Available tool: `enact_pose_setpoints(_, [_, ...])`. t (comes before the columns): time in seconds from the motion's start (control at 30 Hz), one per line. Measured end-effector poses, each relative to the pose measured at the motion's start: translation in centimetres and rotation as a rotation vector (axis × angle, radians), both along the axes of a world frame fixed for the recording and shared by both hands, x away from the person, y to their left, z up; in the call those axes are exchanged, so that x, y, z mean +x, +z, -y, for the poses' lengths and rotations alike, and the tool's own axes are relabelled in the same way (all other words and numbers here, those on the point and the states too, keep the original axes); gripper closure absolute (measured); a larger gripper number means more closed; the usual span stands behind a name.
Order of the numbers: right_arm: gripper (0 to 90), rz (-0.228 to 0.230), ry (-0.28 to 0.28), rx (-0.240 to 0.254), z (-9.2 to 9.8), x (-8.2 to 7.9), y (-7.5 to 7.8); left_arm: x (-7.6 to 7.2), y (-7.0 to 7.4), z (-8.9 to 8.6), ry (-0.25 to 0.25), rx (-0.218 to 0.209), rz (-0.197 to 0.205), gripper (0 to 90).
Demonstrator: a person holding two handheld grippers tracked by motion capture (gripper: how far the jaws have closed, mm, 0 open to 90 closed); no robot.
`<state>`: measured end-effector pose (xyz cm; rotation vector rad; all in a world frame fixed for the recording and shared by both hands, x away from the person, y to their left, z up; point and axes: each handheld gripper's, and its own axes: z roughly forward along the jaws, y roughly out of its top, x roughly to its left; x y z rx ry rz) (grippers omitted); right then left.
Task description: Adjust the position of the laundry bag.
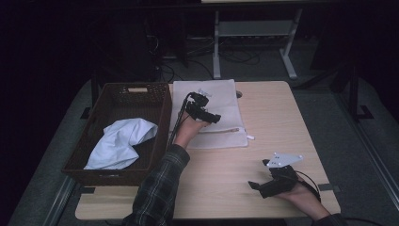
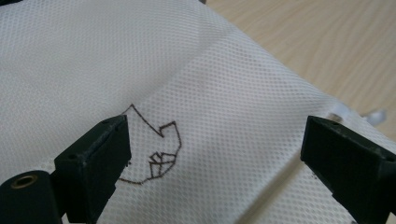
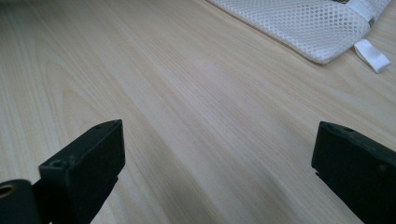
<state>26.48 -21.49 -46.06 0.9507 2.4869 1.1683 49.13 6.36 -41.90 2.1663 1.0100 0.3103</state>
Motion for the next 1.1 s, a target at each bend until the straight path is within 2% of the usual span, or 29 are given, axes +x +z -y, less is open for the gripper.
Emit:
enact_pose_setpoints(0.43, [2.0, 0.01, 0.0, 0.002, 0.1, 0.0, 0.1, 3.5, -1.1, -0.3, 0.069, 0.013, 0.0, 21.8])
enact_pose_setpoints(0.5, [2.1, 0.01, 0.0, 0.002, 0.1, -0.1, 0.1, 3.7, -1.3, -0.4, 0.073, 0.016, 0.008, 29.8])
enact_pose_setpoints(0.57, [2.1, 0.01, 0.0, 0.002, 0.1, -0.1, 0.1, 4.1, -1.6, -0.6, 0.081, 0.022, 0.003, 34.0])
enact_pose_setpoints(0.6, [2.1, 0.01, 0.0, 0.002, 0.1, -0.1, 0.1, 4.2, -1.7, -0.6, 0.085, 0.017, -0.001, 39.2])
enact_pose_setpoints(0.63, [2.1, 0.01, 0.0, 0.002, 0.1, -0.1, 0.1, 4.4, -1.7, -0.7, 0.088, 0.016, -0.003, 39.2])
enact_pose_setpoints(0.7, [2.1, 0.01, 0.0, 0.003, 0.1, 0.0, 0.1, 4.7, -1.9, -0.7, 0.093, 0.022, 0.001, 44.7])
enact_pose_setpoints(1.0, [2.1, 0.014, 0.006, 0.002, 0.1, 0.0, 0.1, 5.5, -2.9, -0.6, 0.114, 0.037, 0.0, 77.0])
enact_pose_setpoints(1.1, [2.1, 0.016, 0.006, 0.002, 0.1, -0.1, 0.2, 5.7, -3.1, -0.6, 0.122, 0.045, 0.002, 83.6])
